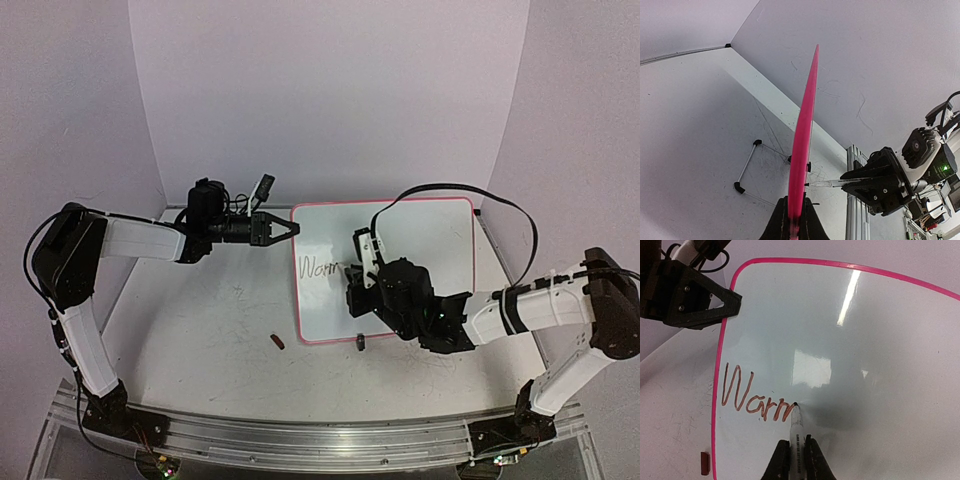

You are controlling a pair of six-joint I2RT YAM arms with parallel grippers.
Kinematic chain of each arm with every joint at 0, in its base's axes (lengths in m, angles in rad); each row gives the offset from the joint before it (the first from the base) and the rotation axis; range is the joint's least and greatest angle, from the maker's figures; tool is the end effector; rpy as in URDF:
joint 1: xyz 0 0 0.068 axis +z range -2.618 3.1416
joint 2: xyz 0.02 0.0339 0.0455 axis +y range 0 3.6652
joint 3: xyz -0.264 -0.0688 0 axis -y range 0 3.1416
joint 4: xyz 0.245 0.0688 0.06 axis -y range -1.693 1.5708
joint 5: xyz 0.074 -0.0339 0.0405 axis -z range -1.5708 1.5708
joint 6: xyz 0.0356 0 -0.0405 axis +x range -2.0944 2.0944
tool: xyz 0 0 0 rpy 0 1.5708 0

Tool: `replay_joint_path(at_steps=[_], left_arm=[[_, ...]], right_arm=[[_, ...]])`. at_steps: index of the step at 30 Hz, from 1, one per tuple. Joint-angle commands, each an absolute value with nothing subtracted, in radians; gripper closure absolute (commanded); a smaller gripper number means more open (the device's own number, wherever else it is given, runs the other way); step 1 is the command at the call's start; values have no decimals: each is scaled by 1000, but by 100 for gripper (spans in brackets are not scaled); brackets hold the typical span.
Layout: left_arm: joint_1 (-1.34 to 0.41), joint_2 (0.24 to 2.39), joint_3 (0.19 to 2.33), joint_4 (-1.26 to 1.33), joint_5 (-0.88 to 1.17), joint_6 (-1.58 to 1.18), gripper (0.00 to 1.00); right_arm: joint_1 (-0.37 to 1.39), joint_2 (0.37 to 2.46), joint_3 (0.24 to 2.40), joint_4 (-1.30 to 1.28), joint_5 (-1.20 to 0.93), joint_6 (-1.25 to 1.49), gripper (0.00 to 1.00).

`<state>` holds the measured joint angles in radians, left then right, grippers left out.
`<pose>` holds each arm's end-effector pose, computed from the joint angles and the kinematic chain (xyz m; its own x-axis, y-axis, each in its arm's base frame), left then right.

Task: Write a sentence on the whiteboard

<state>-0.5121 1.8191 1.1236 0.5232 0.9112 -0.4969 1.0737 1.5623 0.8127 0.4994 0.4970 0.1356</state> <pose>0.3400 -0.2234 0.2421 -0.5980 0.0011 -0.8015 0.7893 0.1743 -0.5887 0.1770 0.2907 0.2284 -0.1917 -0.1041 -0.9759 -0.5313 0.8471 0.0140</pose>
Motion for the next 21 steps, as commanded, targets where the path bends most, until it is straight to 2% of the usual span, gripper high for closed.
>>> replay_joint_path(at_steps=[1,21], left_arm=[[-531,1795,1131,497,917,-517,100],[-531,1794,1130,497,914,-516,100]], right_arm=[[1057,1541,830,467,549,162,100],[1079,1534,773,430,518,228,100]])
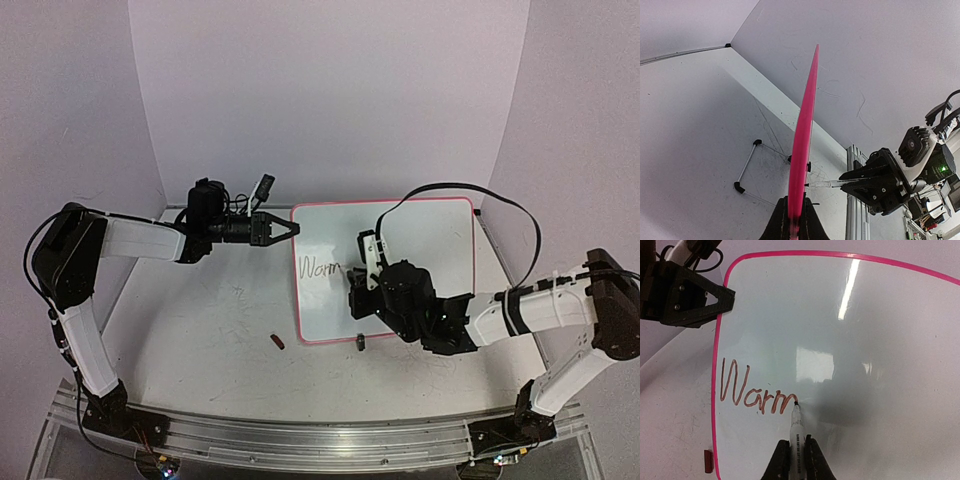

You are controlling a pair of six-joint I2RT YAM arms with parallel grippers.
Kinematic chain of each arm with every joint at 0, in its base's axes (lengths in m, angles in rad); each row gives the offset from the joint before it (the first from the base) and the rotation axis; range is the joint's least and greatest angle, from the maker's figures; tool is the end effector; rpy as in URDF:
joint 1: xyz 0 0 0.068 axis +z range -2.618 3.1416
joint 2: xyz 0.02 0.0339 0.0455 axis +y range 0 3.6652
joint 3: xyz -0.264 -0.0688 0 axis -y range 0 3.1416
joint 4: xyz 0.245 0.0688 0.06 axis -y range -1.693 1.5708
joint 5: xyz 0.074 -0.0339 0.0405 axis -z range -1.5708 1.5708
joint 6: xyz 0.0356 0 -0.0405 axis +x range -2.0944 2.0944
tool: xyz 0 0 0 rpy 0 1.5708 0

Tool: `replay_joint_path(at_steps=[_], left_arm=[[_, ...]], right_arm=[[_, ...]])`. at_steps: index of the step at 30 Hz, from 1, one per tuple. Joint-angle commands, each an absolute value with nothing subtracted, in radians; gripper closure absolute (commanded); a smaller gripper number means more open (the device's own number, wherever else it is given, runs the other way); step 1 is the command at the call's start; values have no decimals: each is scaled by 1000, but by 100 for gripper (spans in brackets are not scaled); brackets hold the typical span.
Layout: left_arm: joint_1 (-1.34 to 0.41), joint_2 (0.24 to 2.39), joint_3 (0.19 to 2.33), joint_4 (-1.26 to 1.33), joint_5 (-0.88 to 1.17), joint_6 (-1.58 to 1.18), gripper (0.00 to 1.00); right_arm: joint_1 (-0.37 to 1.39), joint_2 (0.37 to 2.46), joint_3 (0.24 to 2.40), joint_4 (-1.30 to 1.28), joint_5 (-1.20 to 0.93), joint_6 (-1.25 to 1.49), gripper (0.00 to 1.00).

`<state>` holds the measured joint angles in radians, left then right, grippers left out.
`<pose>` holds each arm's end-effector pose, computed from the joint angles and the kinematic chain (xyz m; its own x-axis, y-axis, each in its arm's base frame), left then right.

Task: Write a sentence on the whiteboard

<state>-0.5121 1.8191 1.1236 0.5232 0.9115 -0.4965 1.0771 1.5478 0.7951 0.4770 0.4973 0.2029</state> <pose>0.3400 -0.2234 0.2421 -0.5977 0.0013 -0.8017 0.7896 0.1740 -0.5885 0.1737 0.2870 0.2251 -0.2385 -0.0694 -0.9687 -0.5190 0.8522 0.0667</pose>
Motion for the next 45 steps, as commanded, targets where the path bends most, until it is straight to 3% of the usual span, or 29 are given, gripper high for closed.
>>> replay_joint_path(at_steps=[1,30,45], left_arm=[[-531,1793,1130,497,914,-517,100],[-534,1792,1129,497,915,-514,100],[-534,1789,1129,497,912,-512,100]], right_arm=[[1080,1534,771,429,517,231,100],[1089,1548,805,422,542,221,100],[1089,1457,835,430,511,156,100]])
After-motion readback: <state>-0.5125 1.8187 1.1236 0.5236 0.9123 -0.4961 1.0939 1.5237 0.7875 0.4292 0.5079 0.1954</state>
